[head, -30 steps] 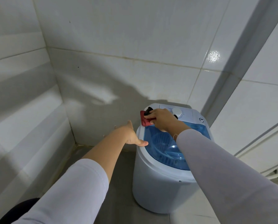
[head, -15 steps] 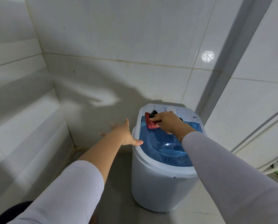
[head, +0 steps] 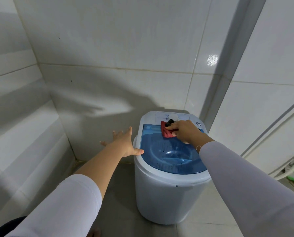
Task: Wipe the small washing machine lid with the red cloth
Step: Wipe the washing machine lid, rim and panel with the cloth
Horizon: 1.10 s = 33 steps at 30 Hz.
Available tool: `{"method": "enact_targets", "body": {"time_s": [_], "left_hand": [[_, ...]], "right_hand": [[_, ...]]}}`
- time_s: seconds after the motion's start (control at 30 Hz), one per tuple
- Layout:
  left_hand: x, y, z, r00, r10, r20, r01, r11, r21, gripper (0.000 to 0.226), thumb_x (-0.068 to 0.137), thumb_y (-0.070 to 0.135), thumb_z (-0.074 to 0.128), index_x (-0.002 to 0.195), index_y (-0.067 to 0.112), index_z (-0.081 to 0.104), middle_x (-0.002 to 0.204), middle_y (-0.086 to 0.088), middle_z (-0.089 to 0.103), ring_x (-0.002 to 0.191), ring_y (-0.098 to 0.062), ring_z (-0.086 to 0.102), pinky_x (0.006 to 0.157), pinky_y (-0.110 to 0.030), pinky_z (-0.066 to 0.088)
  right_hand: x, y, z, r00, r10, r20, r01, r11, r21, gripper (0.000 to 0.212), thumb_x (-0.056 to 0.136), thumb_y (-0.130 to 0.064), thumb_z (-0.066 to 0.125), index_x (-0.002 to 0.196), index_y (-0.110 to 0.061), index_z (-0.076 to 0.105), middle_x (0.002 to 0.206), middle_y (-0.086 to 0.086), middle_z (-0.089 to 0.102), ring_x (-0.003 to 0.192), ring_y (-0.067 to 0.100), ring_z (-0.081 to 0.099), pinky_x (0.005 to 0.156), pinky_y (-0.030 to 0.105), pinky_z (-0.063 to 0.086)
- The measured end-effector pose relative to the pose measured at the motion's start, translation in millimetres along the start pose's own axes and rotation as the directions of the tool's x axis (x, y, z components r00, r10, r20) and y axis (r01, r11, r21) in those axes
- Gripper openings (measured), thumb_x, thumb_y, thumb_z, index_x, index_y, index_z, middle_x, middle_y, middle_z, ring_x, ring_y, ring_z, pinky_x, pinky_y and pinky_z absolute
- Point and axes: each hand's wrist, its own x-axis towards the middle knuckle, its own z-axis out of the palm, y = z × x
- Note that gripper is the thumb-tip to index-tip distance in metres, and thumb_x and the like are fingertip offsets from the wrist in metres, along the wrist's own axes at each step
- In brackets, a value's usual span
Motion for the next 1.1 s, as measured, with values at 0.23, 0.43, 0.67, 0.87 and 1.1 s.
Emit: {"method": "enact_targets", "body": {"time_s": [0.23, 0.43, 0.67, 0.87, 1.1], "left_hand": [[-6, 4, 1, 1.0, 0.019, -0.021, -0.018, 0.999, 0.039, 0.106, 0.081, 0.061, 0.062, 0.153, 0.033, -0.01, 0.164, -0.003, -0.005, 0.15, -0.029, -0.01, 0.11, -0.072, 0.007], [-11, 7, 1, 0.999, 0.021, -0.034, -0.018, 0.998, 0.063, 0.103, 0.083, 0.061, 0.06, 0.153, 0.034, -0.011, 0.164, -0.003, -0.004, 0.15, -0.028, -0.008, 0.111, -0.071, 0.008], [-10, 8, 2, 0.999, 0.014, -0.04, -0.011, 0.996, 0.083, 0.103, 0.082, 0.061, 0.06, 0.153, 0.034, -0.01, 0.164, -0.002, -0.004, 0.15, -0.029, -0.008, 0.111, -0.071, 0.008], [-12, 8, 3, 0.999, 0.016, -0.052, -0.012, 0.997, 0.078, 0.102, 0.083, 0.061, 0.059, 0.153, 0.034, -0.01, 0.164, -0.002, -0.003, 0.15, -0.028, -0.007, 0.111, -0.071, 0.009], [-11, 5, 5, 0.997, 0.021, -0.068, -0.019, 1.0, 0.023, 0.105, 0.083, 0.061, 0.059, 0.153, 0.031, -0.013, 0.164, -0.001, -0.001, 0.151, -0.026, -0.005, 0.11, -0.07, 0.012]], "right_hand": [[-9, 24, 1, 0.997, 0.076, -0.032, -0.075, 0.997, 0.033, 0.042, 0.094, -0.014, 0.048, 0.131, -0.033, 0.055, 0.137, 0.004, 0.056, 0.121, 0.029, 0.05, 0.103, 0.033, 0.036], [-22, 49, 1, 0.985, 0.158, -0.067, -0.153, 0.986, 0.07, 0.043, 0.095, -0.011, 0.047, 0.132, -0.031, 0.054, 0.137, 0.004, 0.055, 0.118, 0.027, 0.052, 0.1, 0.031, 0.04], [-37, 70, 1, 0.961, 0.252, -0.113, -0.241, 0.965, 0.103, 0.039, 0.096, -0.015, 0.047, 0.133, -0.025, 0.054, 0.135, 0.006, 0.057, 0.119, 0.028, 0.053, 0.1, 0.03, 0.041], [-56, 86, -4, 0.929, 0.343, -0.14, -0.32, 0.933, 0.166, 0.036, 0.096, -0.014, 0.045, 0.128, -0.021, 0.059, 0.129, 0.01, 0.061, 0.115, 0.03, 0.055, 0.097, 0.032, 0.043], [-25, 25, -38, 0.967, 0.123, -0.224, -0.099, 0.988, 0.115, 0.043, 0.093, -0.007, 0.048, 0.13, -0.025, 0.057, 0.132, 0.009, 0.059, 0.117, 0.029, 0.054, 0.1, 0.033, 0.043]]}}
